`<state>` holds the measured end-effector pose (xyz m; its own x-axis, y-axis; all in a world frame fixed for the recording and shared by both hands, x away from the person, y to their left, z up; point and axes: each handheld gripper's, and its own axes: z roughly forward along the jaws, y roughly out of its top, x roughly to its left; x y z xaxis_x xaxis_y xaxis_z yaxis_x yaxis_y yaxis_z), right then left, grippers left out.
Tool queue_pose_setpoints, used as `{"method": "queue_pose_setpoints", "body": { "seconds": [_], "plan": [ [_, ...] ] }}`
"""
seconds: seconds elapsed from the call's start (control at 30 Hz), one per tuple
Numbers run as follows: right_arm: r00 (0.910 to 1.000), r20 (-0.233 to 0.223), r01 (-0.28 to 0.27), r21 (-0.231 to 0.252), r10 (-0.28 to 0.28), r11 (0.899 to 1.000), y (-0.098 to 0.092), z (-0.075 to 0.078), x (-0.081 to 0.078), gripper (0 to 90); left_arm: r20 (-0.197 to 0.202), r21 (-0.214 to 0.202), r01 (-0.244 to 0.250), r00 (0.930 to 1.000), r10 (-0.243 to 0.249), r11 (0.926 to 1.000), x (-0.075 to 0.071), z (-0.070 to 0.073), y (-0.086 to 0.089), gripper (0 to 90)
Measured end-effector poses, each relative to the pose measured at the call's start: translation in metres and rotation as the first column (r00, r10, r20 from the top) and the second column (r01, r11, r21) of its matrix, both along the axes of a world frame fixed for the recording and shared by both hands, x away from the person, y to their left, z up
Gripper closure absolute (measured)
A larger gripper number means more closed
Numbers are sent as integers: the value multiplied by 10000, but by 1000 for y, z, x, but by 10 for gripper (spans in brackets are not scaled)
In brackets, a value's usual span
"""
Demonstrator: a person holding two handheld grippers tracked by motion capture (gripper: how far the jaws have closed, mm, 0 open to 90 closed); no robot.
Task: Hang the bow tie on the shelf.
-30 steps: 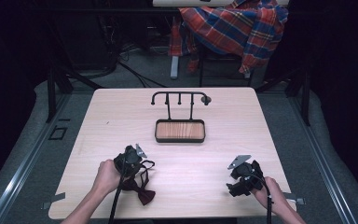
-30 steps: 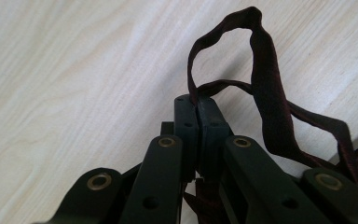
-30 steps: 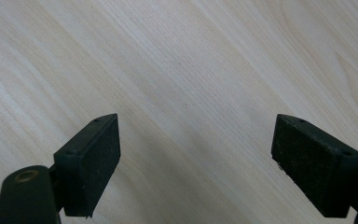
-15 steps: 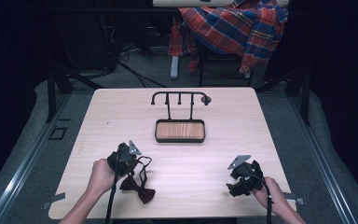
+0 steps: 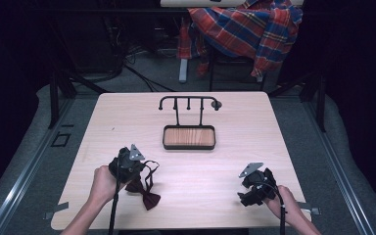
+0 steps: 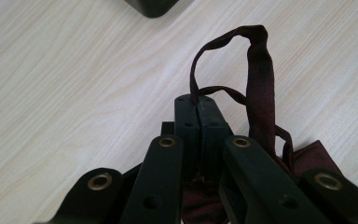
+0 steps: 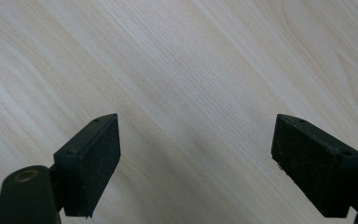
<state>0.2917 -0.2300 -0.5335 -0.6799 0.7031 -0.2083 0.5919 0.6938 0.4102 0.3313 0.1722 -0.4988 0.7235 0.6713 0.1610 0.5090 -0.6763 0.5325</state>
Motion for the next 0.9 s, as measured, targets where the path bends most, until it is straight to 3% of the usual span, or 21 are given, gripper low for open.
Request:
{"method": "queue_pose_setpoints", "body": {
  "seconds": [0.57, 0.9],
  "plan": [
    [10000, 41, 17, -109, -17, 9999, -1, 1, 1, 152, 510, -397, -98, 9986, 118, 9992, -3, 17, 7, 887],
    [9999, 67, 94, 148, -95, 9998, -2, 1, 0, 152, 688, -683, -120, 9975, 167, 9976, -1, 23, 10, 887]
  ]
}}
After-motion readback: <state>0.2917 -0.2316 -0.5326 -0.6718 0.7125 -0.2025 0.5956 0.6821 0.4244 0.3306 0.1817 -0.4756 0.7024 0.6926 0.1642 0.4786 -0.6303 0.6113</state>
